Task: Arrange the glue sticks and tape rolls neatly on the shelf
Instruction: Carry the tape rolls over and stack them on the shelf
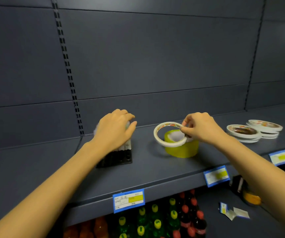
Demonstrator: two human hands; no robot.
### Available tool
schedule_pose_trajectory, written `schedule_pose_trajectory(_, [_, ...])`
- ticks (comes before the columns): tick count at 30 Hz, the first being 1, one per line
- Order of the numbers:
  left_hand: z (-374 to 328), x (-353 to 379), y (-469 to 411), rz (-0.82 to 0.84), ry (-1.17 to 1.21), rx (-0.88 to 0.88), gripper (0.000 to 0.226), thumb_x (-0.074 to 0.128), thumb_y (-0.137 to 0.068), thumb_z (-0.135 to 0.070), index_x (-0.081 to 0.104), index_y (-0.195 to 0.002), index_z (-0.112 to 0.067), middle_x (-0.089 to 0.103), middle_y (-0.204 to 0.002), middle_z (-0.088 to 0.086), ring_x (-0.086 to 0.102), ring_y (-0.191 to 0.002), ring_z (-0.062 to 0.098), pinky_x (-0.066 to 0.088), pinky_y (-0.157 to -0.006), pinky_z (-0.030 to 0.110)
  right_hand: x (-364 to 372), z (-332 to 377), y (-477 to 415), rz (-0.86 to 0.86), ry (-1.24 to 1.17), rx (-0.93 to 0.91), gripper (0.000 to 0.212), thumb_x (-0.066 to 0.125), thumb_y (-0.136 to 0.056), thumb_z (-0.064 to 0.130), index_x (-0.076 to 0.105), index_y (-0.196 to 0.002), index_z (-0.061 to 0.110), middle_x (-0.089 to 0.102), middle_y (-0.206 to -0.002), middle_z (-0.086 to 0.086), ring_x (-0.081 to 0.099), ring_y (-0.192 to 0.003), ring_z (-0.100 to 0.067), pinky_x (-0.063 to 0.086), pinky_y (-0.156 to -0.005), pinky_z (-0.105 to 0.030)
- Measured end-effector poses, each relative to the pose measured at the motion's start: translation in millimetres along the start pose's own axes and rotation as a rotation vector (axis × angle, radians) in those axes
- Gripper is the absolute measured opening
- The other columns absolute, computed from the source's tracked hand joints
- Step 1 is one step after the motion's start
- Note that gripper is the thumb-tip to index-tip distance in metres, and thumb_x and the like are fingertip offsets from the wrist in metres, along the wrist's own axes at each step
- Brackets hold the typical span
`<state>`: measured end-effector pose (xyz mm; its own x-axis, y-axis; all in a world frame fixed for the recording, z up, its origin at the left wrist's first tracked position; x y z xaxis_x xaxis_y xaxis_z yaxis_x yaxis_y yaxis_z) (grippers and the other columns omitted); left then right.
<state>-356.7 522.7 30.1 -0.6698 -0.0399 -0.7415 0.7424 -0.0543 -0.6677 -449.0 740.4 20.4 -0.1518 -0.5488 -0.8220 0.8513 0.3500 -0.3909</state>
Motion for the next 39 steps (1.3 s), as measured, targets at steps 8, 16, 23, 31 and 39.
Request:
schedule_pose_trajectory(8, [-87,38,-44,0.034,-0.010,-0.038,0.032,0.041,-0.096,-0.033,0.061,-0.118,-0.019,0.062,-0.117,-0.001,0.052,-0.111,0.021,0.041,-0.083,0.033,-62,-109,-14,0.001,0.044,0.045,0.010,0.063,-0.083,0.021,0.063,-0.073,0.019,0.068,-0.070,-0.002,0.064,-0.082,-0.022,0.051,-0.076,-0.033])
schedule_pose_trajectory(16, [-153,70,-63,0.069,-0.019,-0.154,0.033,0.040,-0.096,-0.034,0.061,-0.118,-0.021,0.061,-0.118,-0.004,0.054,-0.111,0.018,0.043,-0.082,0.032,-93,-218,-38,0.010,0.106,0.134,0.017,0.066,-0.083,0.031,0.065,-0.074,0.016,0.070,-0.084,-0.010,0.062,-0.091,-0.029,0.048,-0.073,-0.032])
schedule_pose_trajectory(23, [-156,73,-57,0.125,-0.059,-0.286,0.031,0.042,-0.095,-0.036,0.061,-0.116,-0.022,0.062,-0.116,-0.003,0.054,-0.111,0.019,0.043,-0.080,0.032,-84,-248,-48,0.044,0.254,0.104,0.029,0.063,-0.086,0.042,0.069,-0.100,0.017,0.067,-0.107,-0.010,0.060,-0.101,-0.031,0.043,-0.072,-0.032])
schedule_pose_trajectory(31, [-129,33,-26,0.075,-0.146,-0.406,0.029,0.048,-0.094,-0.029,0.062,-0.110,-0.011,0.065,-0.110,0.007,0.055,-0.106,0.026,0.045,-0.080,0.037,-59,-144,-46,0.072,0.100,-0.346,0.027,0.058,-0.088,0.041,0.061,-0.112,0.028,0.060,-0.114,0.006,0.057,-0.107,-0.020,0.045,-0.085,-0.033])
schedule_pose_trajectory(39, [-63,-42,70,0.031,-0.308,-0.607,0.027,0.047,-0.093,-0.033,0.060,-0.111,-0.017,0.064,-0.109,-0.001,0.053,-0.107,0.021,0.044,-0.079,0.035,9,7,-8,0.201,-0.070,-0.762,0.024,0.051,-0.092,0.031,0.061,-0.114,0.028,0.064,-0.115,0.008,0.059,-0.106,-0.019,0.048,-0.087,-0.034])
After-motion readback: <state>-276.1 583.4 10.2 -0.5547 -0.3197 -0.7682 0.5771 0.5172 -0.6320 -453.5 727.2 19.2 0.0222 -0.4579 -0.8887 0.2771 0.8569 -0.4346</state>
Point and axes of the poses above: each hand's wrist, its own y-axis away from the middle knuckle, its own x-axis out of the palm, z = x × y, the point moved 3 cm from there along -y, towards the middle knuckle
